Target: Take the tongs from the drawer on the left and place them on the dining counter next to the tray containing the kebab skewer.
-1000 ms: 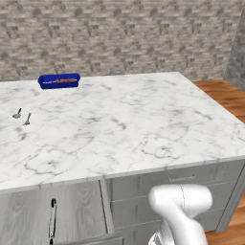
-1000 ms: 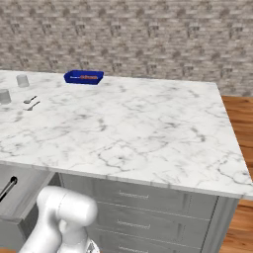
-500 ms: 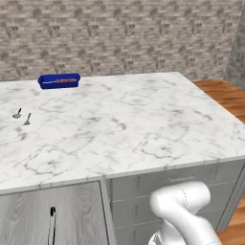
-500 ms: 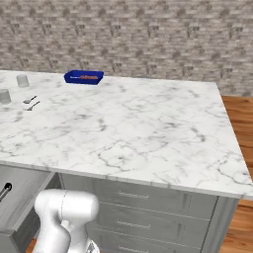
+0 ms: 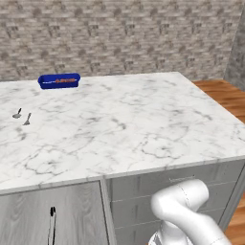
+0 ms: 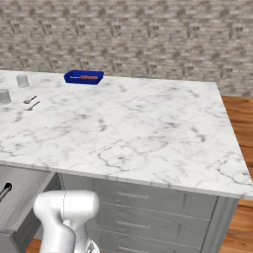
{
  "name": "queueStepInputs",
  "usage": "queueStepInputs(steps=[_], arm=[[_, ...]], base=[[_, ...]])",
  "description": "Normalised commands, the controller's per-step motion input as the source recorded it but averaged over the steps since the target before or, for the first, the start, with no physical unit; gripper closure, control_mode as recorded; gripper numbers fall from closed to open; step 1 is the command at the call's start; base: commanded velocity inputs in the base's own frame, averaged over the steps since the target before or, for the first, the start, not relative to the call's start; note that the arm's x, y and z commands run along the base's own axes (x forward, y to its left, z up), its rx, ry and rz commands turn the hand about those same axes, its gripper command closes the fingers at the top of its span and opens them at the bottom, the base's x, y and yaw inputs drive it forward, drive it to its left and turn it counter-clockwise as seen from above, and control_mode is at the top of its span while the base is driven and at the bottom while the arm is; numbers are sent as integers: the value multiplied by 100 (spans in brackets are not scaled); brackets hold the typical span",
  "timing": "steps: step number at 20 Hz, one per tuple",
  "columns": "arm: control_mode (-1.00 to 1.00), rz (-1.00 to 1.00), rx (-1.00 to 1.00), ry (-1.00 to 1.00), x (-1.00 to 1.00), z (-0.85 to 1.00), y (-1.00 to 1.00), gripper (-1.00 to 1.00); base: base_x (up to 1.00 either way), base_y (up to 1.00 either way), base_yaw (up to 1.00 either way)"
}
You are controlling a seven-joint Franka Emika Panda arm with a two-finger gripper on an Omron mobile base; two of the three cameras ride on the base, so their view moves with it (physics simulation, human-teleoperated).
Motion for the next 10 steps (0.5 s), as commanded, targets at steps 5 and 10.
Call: queueStepInputs(steps=[5, 10], arm=[[-100, 0, 3, 13, -58, 77, -30, -100], [-100, -1, 0, 3, -5, 14, -8, -100]], base=[[0, 0, 0], [0, 0, 0]])
